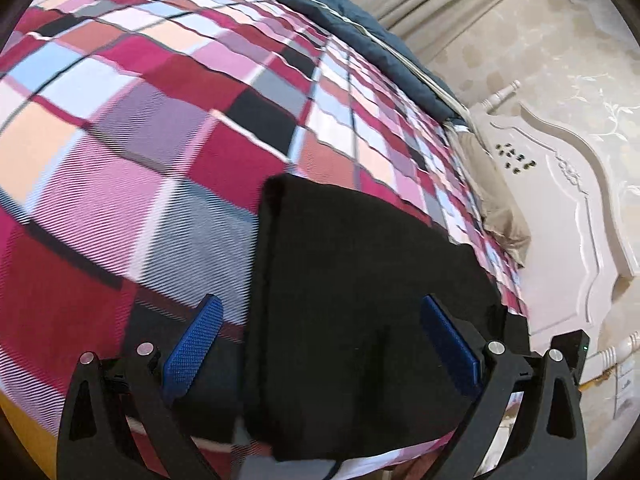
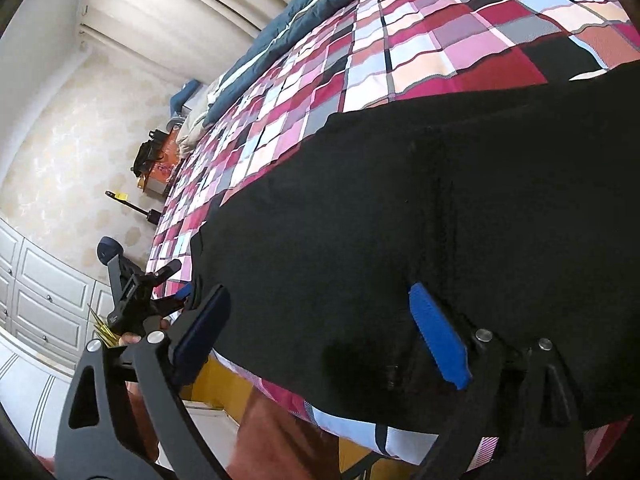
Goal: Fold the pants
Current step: 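Grasp the folded black pants edge with the left tool and lift it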
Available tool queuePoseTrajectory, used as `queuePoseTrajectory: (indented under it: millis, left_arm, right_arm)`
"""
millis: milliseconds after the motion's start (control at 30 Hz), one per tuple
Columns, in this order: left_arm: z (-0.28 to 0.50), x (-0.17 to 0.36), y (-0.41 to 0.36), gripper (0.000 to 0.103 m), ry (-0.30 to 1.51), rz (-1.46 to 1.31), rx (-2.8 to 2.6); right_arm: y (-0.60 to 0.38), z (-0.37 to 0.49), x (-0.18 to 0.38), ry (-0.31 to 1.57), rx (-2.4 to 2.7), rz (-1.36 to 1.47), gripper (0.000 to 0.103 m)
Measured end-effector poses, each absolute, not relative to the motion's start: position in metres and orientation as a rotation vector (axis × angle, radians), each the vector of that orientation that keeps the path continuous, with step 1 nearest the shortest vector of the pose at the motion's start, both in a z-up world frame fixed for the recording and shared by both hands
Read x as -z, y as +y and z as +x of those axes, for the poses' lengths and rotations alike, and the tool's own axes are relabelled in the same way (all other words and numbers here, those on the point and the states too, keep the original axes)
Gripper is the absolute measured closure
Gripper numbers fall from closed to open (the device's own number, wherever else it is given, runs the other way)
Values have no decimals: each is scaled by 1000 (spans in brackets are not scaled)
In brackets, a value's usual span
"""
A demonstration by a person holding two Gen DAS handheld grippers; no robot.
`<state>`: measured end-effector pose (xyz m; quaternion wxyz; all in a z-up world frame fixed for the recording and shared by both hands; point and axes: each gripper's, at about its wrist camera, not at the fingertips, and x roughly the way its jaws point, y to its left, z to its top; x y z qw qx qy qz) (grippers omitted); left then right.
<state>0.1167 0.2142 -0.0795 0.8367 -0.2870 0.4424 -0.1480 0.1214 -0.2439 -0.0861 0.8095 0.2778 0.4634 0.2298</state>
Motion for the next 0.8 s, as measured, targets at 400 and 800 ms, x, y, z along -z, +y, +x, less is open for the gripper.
queuePoseTrajectory:
  millis: [400, 800]
  left_arm:
    - [124, 77, 195, 76, 1042, -500, 292]
    - [121, 31, 177, 86, 981, -497, 299]
  right_arm:
    - [-231, 118, 84, 978, -458, 519, 8]
    - [-221, 116, 82, 973, -429, 440, 8]
